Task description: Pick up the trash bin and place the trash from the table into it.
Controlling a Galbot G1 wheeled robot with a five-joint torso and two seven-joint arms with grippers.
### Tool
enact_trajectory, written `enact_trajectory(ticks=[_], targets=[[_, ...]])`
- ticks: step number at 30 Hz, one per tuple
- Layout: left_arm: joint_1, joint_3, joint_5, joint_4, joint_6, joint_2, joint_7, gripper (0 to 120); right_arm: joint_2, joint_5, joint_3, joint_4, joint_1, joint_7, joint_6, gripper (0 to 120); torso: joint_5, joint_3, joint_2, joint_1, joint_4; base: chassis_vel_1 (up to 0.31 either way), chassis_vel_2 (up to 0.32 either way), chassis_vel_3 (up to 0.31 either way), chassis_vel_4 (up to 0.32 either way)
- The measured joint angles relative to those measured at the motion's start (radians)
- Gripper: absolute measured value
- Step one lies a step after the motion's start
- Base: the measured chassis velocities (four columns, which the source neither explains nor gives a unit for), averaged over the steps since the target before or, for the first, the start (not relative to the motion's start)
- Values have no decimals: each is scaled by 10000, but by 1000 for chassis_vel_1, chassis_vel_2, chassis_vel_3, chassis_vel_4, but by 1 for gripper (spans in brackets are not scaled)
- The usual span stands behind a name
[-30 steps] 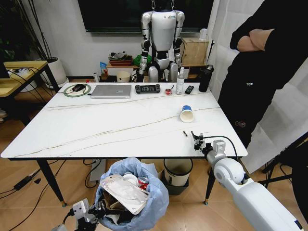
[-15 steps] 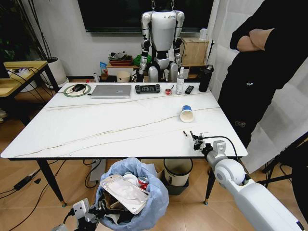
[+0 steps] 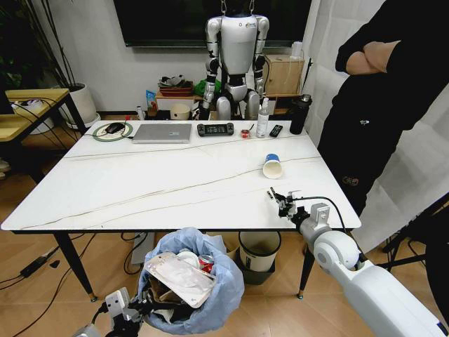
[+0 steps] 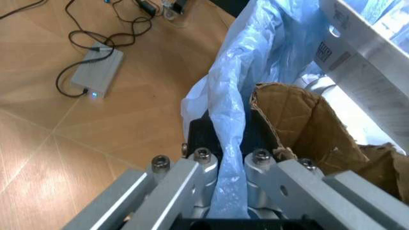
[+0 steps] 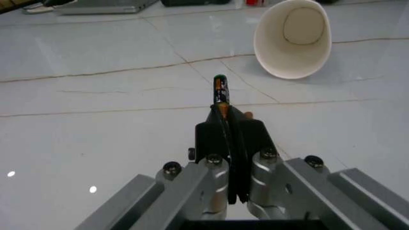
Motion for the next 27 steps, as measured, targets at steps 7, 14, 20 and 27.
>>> enact_trajectory(ticks=[7, 14, 20, 27], targets=[[-91, -10, -174, 43, 116, -29, -147, 0, -102, -6, -87, -181, 78, -253, 112, 0, 0, 0, 0, 0, 0, 0, 0, 0, 0], [-108, 29, -271, 71, 263, -2, -251, 0, -206, 256, -75, -34, -12, -645, 330, 0, 1, 0, 0, 0, 0, 0, 0, 0, 0], [-102, 51, -268, 43, 274, 44, -251, 0, -323, 656, -86, 534, -142, -932, 651, 0, 1, 0, 0, 0, 0, 0, 0, 0, 0], [-95, 37, -278, 31, 276, 80, -232, 0, -705, 1218, -509, 2049, -360, -1422, 1156, 0, -2, 0, 0, 0, 0, 0, 0, 0, 0]])
